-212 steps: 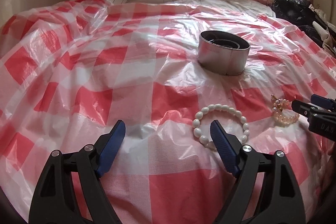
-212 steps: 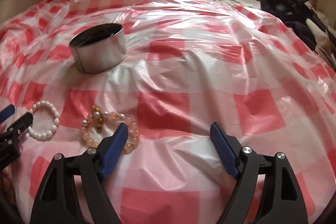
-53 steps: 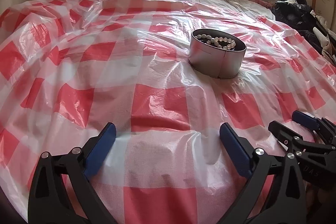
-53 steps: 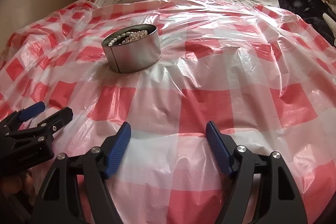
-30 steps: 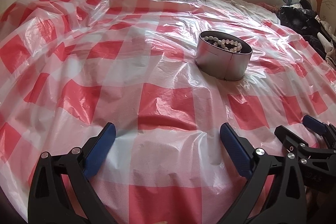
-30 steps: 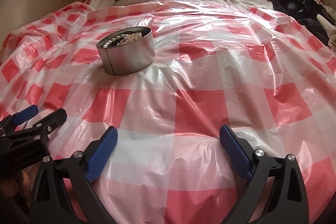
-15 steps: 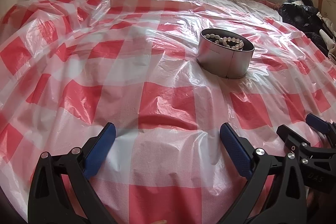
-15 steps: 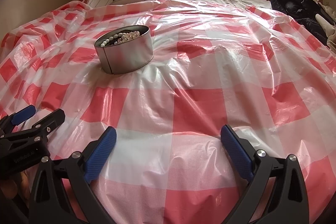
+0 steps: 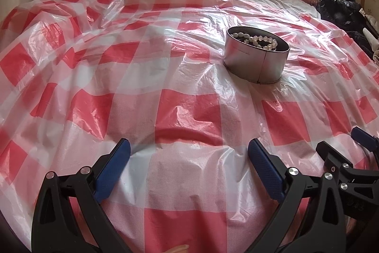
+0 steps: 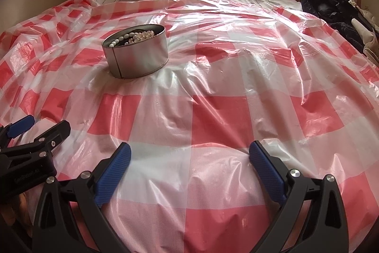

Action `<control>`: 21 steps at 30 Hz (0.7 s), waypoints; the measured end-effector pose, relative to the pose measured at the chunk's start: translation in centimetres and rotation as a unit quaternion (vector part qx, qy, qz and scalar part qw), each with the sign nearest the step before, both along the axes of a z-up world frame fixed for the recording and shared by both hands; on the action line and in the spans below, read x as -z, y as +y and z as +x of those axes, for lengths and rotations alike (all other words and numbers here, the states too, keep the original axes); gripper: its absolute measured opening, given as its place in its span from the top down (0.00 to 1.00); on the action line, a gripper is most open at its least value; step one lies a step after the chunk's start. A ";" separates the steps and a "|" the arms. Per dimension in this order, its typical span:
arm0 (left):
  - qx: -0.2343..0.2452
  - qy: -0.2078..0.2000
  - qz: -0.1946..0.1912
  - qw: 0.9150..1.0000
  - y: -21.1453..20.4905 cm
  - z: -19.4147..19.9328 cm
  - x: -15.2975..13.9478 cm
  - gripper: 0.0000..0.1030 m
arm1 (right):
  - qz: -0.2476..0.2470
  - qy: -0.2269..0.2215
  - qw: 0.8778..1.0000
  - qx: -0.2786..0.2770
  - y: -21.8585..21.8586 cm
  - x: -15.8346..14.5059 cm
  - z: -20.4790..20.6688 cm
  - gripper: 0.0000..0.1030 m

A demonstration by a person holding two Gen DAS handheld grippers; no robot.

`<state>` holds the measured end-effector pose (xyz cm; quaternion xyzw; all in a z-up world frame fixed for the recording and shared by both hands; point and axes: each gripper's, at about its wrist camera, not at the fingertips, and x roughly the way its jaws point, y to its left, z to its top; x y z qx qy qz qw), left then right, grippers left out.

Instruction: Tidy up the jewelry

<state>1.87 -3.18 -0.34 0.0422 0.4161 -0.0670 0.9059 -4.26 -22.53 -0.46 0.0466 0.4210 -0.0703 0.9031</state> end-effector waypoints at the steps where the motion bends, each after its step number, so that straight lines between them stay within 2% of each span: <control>1: 0.000 0.001 -0.002 1.000 0.0 0.0 0.0 0.07 | 0.000 -0.003 1.000 0.000 0.0 0.0 -0.1 0.07; 13: 0.005 0.011 -0.012 1.000 0.3 0.3 0.2 0.07 | -0.010 -0.016 1.000 0.001 0.3 -0.3 -0.3 0.07; 21: 0.007 0.015 -0.006 1.000 0.2 0.3 0.4 0.07 | -0.004 -0.019 1.000 0.000 -0.1 -0.3 -0.2 0.07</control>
